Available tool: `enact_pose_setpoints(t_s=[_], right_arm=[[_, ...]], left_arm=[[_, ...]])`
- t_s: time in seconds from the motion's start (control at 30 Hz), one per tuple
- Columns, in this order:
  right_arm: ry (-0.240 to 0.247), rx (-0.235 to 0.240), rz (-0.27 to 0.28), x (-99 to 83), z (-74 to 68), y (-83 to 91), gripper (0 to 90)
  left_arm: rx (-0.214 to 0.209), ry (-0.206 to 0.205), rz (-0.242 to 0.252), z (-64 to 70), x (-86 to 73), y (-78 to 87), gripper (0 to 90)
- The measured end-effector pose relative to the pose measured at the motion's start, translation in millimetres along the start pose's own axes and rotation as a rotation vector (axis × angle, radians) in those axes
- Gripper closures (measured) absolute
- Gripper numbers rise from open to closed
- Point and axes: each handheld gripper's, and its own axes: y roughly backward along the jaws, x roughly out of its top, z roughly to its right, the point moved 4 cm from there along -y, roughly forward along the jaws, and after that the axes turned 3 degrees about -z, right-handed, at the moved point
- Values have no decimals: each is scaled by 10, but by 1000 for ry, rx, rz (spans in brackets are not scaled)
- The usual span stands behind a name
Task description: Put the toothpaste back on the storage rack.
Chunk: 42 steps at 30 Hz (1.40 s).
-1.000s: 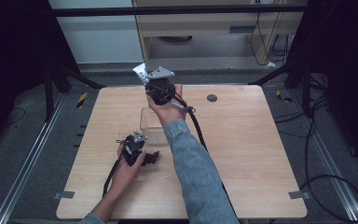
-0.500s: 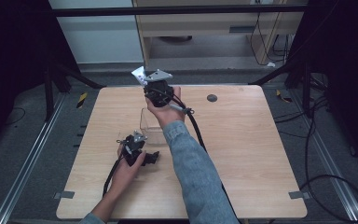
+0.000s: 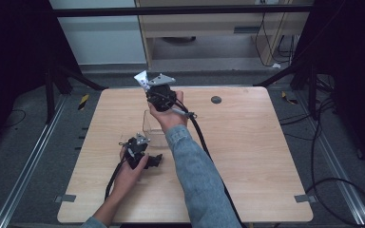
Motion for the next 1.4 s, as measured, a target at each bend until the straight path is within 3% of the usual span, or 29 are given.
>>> enact_pose_setpoints(t_s=[1.4], right_arm=[[-9,-2,-51,-243,17,-127,790]], left_arm=[[1,-1,0,-1,0,0,0]])
